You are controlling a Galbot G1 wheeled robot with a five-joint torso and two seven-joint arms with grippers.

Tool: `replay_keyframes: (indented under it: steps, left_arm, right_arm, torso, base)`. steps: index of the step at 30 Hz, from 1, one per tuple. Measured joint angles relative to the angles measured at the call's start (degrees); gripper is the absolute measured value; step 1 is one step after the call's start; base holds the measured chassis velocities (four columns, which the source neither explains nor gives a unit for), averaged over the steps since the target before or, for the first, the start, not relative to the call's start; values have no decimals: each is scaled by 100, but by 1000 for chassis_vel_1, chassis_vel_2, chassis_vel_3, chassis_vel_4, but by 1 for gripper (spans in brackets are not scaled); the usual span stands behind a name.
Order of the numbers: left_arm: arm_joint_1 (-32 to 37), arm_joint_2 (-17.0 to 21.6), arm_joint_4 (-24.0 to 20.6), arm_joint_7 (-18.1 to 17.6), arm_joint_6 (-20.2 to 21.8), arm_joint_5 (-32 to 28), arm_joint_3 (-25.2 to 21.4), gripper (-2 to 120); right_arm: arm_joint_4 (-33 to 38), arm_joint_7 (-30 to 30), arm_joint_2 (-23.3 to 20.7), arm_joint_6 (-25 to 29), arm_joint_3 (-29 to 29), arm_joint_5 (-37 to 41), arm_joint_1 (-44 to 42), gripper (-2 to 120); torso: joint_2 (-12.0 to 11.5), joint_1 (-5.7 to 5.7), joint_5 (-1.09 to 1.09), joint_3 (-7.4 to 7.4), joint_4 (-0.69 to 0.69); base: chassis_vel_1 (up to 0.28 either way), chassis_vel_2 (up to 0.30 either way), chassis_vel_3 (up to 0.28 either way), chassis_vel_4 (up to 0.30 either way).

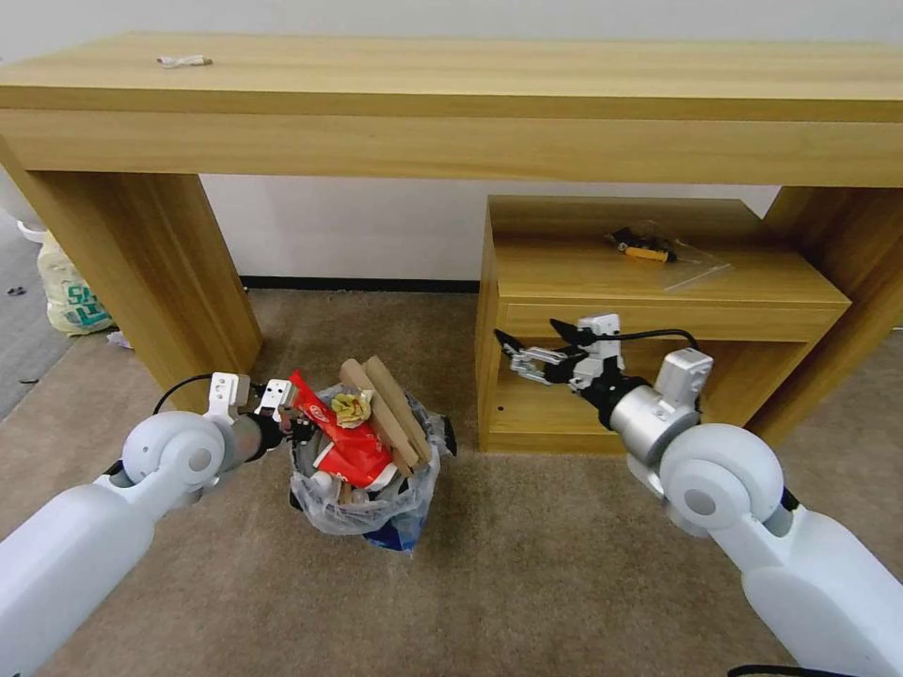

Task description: Pick up the trash bin and place the garbage on the floor into it.

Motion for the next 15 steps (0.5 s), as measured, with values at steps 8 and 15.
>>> replay_keyframes:
  steps: [8,15]
  left_arm:
    - [190,-7,146,149,1,157,-274,0]
    - [254,-51,396,261,0,272,-484,0]
  right_arm:
    - [-155,-695,210,762,1179,-1293,-1519,100]
    - [-77,-925,501,1121,1780,-1737,-2346,100]
  torso:
    - [0,0,1,0,-2]
    - [0,0,0,0,-1]
  base:
    - [0,0,0,0]
    - [0,0,0,0]
